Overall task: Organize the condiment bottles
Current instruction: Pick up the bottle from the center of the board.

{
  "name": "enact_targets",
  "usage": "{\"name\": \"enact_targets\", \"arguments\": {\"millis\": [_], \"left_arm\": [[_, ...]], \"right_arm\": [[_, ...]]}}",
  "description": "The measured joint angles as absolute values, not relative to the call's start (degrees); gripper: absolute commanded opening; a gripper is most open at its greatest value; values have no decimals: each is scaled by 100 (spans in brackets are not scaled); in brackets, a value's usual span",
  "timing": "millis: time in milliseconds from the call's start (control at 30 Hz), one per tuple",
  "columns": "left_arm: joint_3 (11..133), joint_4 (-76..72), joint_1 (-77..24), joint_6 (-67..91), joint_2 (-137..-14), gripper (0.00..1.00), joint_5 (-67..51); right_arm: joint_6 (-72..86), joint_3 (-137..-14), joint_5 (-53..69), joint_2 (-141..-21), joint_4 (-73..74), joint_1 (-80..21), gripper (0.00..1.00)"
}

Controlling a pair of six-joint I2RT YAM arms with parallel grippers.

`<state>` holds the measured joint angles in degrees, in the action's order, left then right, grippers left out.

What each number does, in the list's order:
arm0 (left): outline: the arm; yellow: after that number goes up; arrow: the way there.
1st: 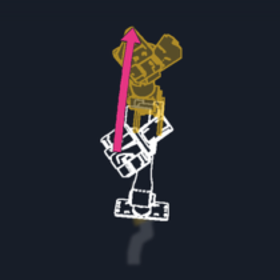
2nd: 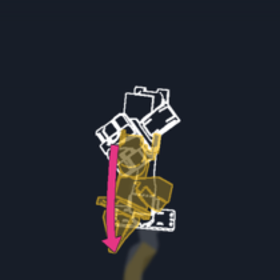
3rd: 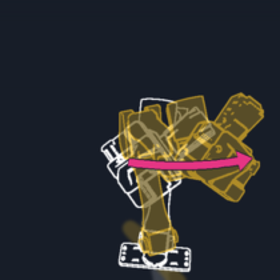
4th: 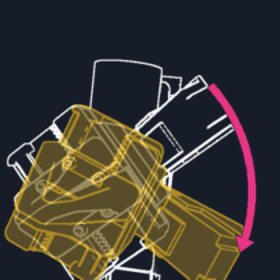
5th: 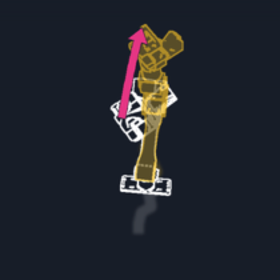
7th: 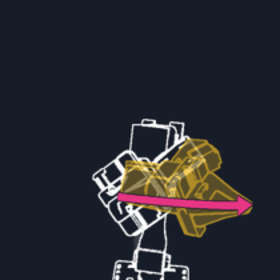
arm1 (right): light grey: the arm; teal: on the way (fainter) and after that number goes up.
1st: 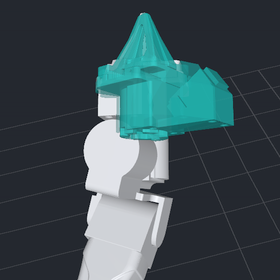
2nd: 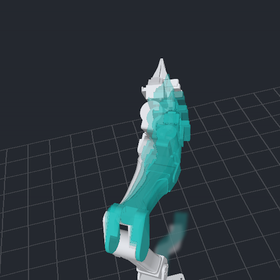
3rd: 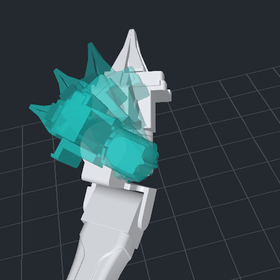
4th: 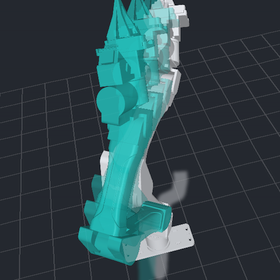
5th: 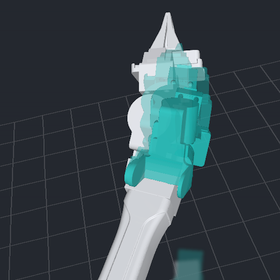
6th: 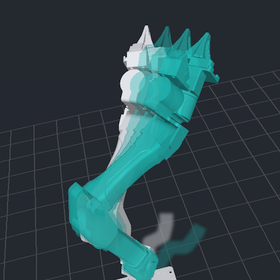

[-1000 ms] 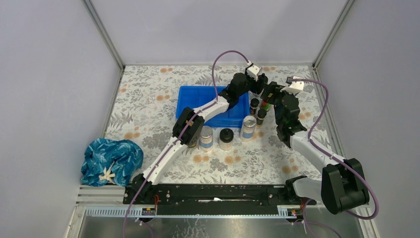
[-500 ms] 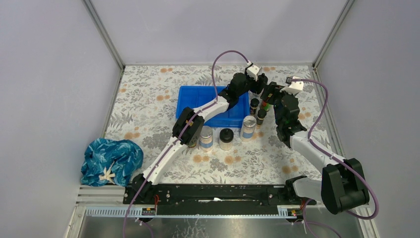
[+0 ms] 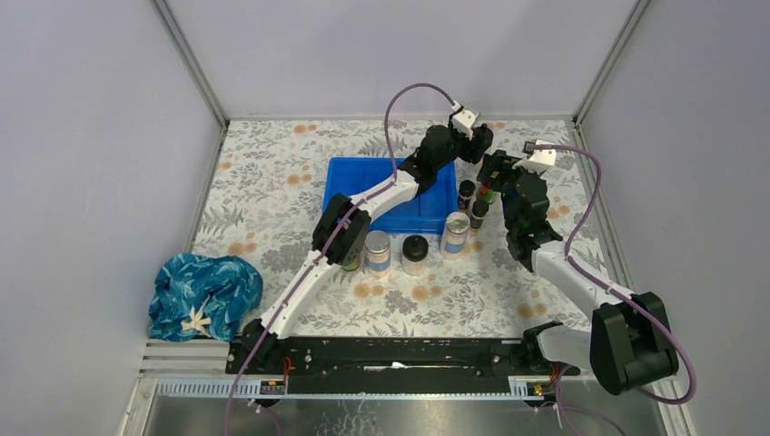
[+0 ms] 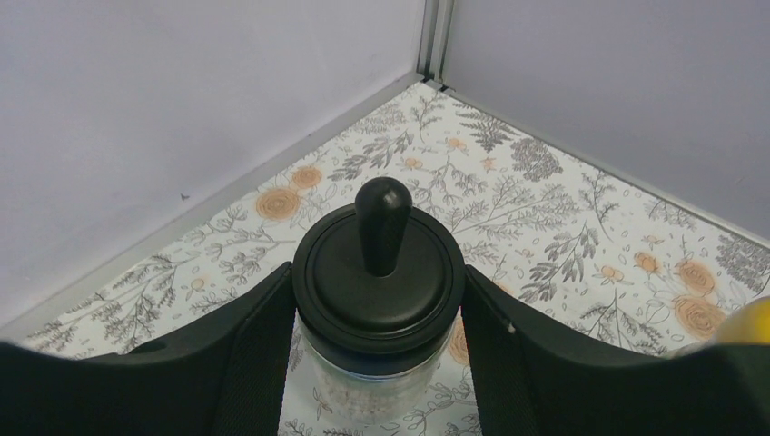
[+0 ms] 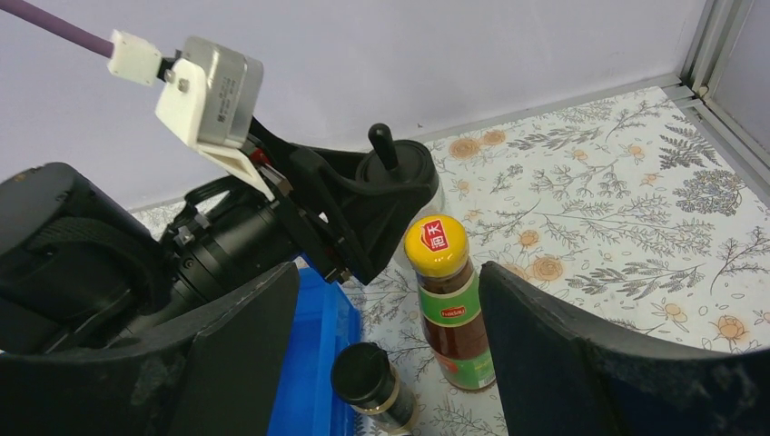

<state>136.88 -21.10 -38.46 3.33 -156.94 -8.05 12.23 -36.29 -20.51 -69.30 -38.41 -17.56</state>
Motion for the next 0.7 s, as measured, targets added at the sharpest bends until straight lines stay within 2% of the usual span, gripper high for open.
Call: {"name": "enact_targets", "arguments": {"millis": [700], "left_arm": [[13268, -2185, -3850, 213, -15238, 0, -740]], "right_arm": [[1216, -3629, -2053, -6624, -3603, -1763, 80]]}}
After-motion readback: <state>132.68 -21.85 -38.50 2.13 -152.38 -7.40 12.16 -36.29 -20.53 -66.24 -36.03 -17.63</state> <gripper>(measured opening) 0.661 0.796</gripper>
